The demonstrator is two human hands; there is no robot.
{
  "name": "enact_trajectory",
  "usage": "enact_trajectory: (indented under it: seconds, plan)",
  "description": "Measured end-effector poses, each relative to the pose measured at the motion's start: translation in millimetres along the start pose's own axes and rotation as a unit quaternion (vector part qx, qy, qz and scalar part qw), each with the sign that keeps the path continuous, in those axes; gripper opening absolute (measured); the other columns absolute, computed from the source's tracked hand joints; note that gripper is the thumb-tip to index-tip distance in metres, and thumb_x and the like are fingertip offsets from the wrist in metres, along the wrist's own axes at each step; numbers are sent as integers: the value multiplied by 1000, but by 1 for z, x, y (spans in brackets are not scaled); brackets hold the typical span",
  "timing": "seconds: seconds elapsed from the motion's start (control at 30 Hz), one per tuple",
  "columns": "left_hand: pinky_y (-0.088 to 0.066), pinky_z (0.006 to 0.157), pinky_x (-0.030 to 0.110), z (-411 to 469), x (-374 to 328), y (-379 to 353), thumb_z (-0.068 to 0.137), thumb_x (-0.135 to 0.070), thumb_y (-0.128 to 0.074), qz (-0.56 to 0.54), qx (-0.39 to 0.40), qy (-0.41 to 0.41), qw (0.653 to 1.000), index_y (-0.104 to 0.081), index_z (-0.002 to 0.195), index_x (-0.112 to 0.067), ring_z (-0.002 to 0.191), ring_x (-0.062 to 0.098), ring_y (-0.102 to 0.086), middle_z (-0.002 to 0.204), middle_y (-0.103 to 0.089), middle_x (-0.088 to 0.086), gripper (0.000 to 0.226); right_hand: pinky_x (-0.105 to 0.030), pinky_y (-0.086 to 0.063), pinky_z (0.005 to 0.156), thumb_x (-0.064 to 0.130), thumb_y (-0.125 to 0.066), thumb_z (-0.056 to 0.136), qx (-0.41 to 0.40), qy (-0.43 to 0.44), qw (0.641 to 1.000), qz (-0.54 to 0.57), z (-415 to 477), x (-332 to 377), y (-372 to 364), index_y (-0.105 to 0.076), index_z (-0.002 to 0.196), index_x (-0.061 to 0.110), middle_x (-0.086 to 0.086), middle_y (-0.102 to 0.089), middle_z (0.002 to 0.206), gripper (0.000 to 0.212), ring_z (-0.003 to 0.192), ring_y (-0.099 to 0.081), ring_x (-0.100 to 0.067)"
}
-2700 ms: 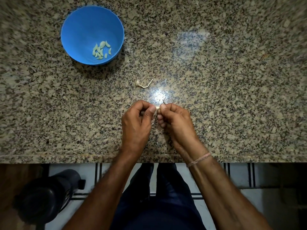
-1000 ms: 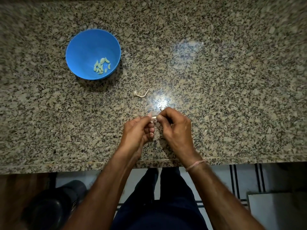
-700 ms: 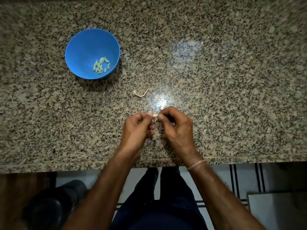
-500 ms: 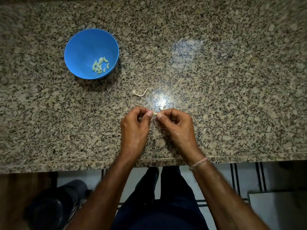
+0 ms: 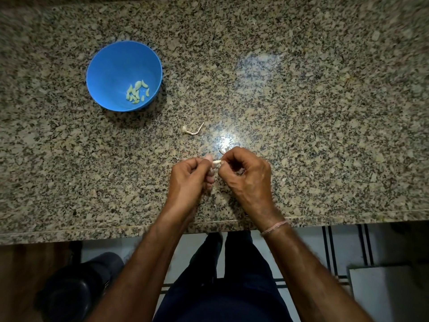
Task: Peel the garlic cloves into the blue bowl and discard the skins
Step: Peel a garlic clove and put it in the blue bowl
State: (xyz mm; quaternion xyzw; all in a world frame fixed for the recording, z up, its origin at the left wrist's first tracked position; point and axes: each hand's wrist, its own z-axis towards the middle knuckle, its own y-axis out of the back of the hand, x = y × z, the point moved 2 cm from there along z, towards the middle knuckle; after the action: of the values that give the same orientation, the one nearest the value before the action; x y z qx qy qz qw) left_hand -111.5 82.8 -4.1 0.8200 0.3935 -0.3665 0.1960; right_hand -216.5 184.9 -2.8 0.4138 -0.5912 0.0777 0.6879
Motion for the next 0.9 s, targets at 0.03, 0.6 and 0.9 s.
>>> enact_trajectory:
  seconds: [0.03,0.6,0.9]
  plan:
    - [-50,58,21,1,1,-1,101,-28,-65,-47,14,31,998,-72,100,-5,65,11,-58,75,-66,3,25,-11,-46,64,10,-70,92,-5,4,1000,-5,-1,1,0,-69,85,16,10,-64,79,10,70,-58,-3]
    - [-47,61,10,1,-4,-1,102,-29,-65,263,-125,-193,937,-69,97,-16,78,6,-64,86,-69,-5,14,-29,-59,85,13,-68,100,9,3,999,-43,5,-16,-6,-74,121,15,4,-73,109,23,98,-68,-10]
    - [-48,68,5,0,-4,-4,98,-19,-71,238,-121,-207,941,-71,101,-19,87,1,-67,91,-71,-9,2,-28,-62,76,15,-77,93,22,-207,956,209,2,-9,-11,-77,97,12,-3,-78,90,5,85,-76,-18]
